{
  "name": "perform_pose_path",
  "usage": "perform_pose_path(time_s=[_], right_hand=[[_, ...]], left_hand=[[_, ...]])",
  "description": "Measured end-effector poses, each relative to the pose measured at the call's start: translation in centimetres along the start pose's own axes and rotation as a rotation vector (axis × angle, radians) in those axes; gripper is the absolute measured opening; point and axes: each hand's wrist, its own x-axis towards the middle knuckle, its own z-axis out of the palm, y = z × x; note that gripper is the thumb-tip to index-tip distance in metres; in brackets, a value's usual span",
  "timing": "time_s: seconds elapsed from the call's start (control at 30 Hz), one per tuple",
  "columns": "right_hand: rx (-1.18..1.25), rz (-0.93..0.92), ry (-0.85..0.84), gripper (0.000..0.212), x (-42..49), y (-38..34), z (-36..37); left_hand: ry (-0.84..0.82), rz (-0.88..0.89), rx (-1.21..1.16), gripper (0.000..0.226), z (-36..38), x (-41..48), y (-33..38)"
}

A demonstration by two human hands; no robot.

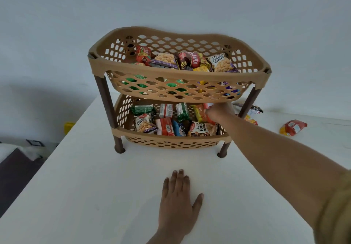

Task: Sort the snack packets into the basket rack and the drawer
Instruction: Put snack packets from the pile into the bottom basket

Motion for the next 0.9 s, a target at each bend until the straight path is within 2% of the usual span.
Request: perform_pose_path(time_s=[0.17,0.27,0.4,0.57,0.77,0.9], right_hand=[[-0.025,0.116,0.091,0.021,1.2,1.0,2.4],[-0.014,0.075,0.135,0.022,1.6,1.2,3.3],[-0.069,0.018,0.181,0.021,2.8,0.9,4.2],[-0.07,-0.015,0.137,0.02,4.3,1.0,5.3],[-0.132,0.109,0.042,0.026,4.8,0.7,6.1],[-0.156,0.027,-0.051,0.034,5.2,0.3,5.9]], left_hand=[[-0.028,0.003,0.022,0.087,-0.8,0.2,0.5],[-0.014,0.01,0.061,0.072,-1.5,0.1,0.6],[0.049,0.013,0.101,0.07,-1.3,0.2,0.6],[0.07,0.005,0.113,0.07,-1.4,0.5,0.7],[0.057,-0.017,0.11,0.072,-1.3,0.4,0.7],[0.075,0.003,0.121,0.07,-1.0,0.4,0.6]])
